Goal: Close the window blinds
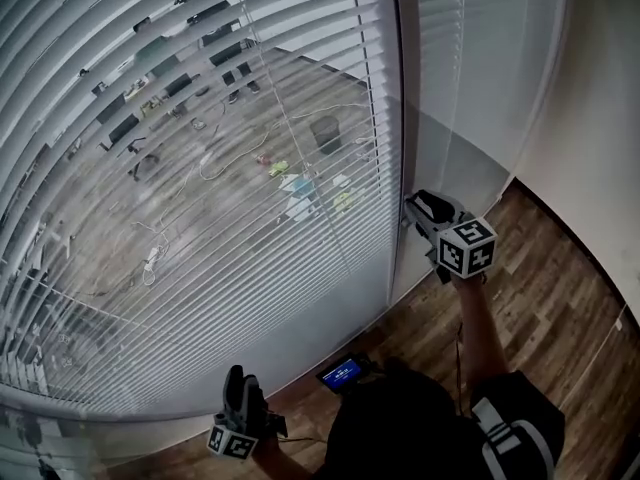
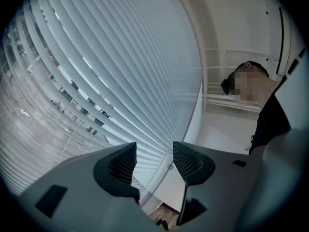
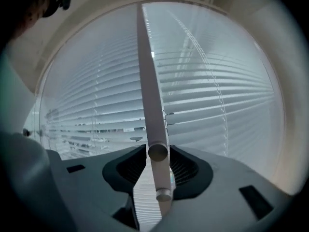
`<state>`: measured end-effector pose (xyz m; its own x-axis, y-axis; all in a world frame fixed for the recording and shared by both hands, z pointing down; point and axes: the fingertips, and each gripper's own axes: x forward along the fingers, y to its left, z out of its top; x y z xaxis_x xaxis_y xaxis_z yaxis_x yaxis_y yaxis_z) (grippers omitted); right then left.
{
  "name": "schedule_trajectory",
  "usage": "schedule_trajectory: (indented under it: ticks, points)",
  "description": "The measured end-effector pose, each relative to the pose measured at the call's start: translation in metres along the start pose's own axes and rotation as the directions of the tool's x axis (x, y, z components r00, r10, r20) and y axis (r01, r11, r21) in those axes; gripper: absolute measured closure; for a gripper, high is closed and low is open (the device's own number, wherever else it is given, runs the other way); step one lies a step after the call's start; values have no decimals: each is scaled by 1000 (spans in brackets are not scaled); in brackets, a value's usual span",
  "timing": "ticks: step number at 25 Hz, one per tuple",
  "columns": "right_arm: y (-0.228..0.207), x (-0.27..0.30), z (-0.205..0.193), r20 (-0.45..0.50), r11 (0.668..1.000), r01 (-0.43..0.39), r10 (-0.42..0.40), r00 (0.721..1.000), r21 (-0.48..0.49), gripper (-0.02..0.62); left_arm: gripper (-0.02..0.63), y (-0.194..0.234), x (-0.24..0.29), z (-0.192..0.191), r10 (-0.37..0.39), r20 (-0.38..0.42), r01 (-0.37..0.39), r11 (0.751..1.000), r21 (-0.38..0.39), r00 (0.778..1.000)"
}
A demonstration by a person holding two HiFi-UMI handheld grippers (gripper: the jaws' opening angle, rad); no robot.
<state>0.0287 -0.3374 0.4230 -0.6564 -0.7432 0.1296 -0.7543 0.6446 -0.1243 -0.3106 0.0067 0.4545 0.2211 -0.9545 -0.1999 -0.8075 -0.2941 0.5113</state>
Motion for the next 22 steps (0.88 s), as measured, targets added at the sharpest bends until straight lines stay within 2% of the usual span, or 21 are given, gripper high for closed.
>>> schedule_trajectory:
  ticks: [2,5,8,10,13,16,18,22]
  points:
    - [3,-2,3,-3,986,54,-55,998,-159,445,354,0,0,1,0,1,0,1000,1,1000]
    - [7,0,3,-28,930,109,-127,992,-350,439,354,0,0,0,2,-6,-2,1000,1,1000]
    - [8,2,2,-42,896,130,-163,986,-424,442,354,0,0,-1,1,-9,-1,1000,1,1000]
    - [7,2,1,-47,889,141,-179,983,-435,466,353,0,0,0,2,-6,-2,1000,2,1000]
    - [3,3,0,-58,916,138,-172,983,-377,466,354,2,0,0,6,-3,-6,1000,2,1000]
    - [1,3,1,-62,966,109,-127,990,-233,468,354,2,0,0,5,-2,-5,1000,1,1000]
    - [0,3,0,-60,989,86,-94,994,-123,468,354,1,0,-1,3,-2,-3,1000,0,1000]
    - [-5,3,-2,-40,995,28,-24,999,92,468,354,1,2,-2,-1,-2,1,1000,-1,1000]
